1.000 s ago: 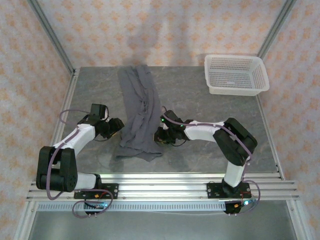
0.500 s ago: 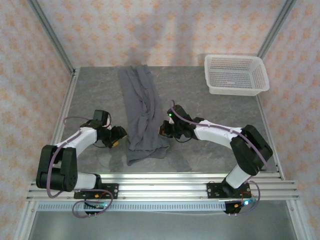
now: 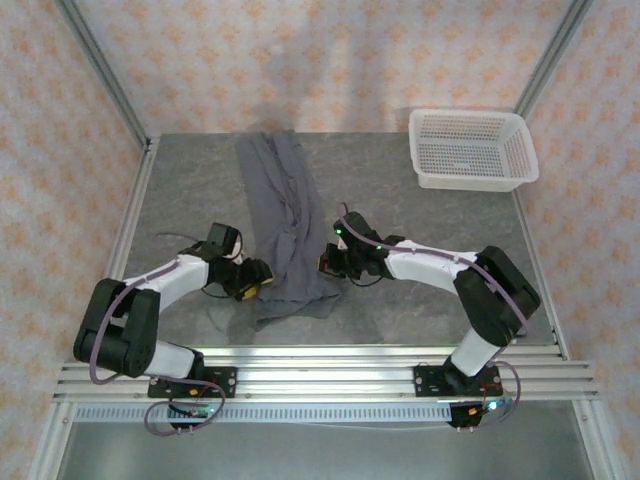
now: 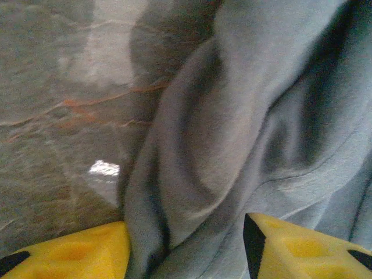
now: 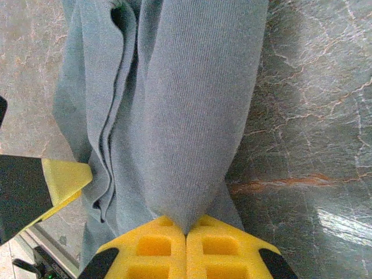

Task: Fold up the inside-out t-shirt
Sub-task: Fold the T-shirt at the top-center of the table.

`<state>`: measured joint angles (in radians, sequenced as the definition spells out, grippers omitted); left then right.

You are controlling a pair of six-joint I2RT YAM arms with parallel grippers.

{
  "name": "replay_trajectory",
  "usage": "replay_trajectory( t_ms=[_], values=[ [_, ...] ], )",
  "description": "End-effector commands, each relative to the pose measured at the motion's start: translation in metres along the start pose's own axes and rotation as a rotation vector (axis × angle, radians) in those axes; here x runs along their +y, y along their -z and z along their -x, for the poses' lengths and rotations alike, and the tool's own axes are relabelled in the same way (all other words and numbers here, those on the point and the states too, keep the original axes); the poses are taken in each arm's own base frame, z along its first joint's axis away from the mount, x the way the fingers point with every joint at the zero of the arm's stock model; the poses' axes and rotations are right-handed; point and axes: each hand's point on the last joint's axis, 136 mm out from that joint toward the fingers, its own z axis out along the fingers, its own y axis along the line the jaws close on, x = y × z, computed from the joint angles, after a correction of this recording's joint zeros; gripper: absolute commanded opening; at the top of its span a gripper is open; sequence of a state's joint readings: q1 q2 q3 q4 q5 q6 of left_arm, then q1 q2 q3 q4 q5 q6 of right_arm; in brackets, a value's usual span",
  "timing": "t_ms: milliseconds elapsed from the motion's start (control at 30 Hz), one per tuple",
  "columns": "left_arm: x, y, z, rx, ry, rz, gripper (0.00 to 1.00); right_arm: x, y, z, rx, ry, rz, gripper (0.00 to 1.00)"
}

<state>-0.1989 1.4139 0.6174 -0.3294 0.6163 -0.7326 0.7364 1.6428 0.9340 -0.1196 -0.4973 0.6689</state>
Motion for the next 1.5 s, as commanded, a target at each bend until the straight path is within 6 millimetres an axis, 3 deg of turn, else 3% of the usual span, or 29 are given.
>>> replay_trajectory(
  t_ms=[0,167,367,533,700,800,900,1000,1167,1300,1467],
  values=[
    [-0.012,-0.008,-0.002,0.009,-0.015,-0.054,0.5,-0.003,0.001,0.001,-0.002,-0.002,-0.021,0.0],
    [-0.023,-0.011,-0.013,0.065,-0.041,-0.107,0.34,-0.006,-0.001,0.001,-0.004,-0.009,-0.036,0.0],
    [-0.031,-0.006,-0.018,0.078,-0.059,-0.135,0.01,-0.026,0.004,0.005,-0.038,-0.048,-0.121,0.0],
    [-0.025,0.015,-0.046,0.14,-0.18,-0.065,0.0,-0.036,0.042,-0.001,-0.087,0.005,-0.185,0.0],
    [-0.038,0.034,-0.054,0.055,-0.181,-0.14,0.0,-0.048,0.066,-0.025,-0.087,0.054,-0.176,0.0],
    [-0.049,0.043,-0.06,0.022,-0.176,-0.207,0.0,-0.042,0.069,-0.034,-0.065,0.062,-0.12,0.0],
    [-0.058,0.053,-0.061,-0.013,-0.202,-0.21,0.0,-0.025,0.074,-0.03,-0.067,0.099,-0.069,0.0],
    [-0.073,0.072,-0.046,-0.106,-0.202,-0.213,0.0,-0.002,0.084,-0.005,-0.136,0.149,-0.055,0.0],
    [-0.095,0.11,0.004,-0.345,-0.21,-0.14,0.0,0.034,0.09,0.063,-0.274,0.188,-0.04,0.0],
    [-0.097,0.123,0.058,-0.472,-0.139,-0.055,0.0,0.055,0.08,0.124,-0.344,0.24,-0.077,0.0],
    [-0.112,0.131,0.127,-0.574,-0.079,-0.124,0.0,0.07,0.065,0.194,-0.405,0.223,-0.046,0.0]
  ],
)
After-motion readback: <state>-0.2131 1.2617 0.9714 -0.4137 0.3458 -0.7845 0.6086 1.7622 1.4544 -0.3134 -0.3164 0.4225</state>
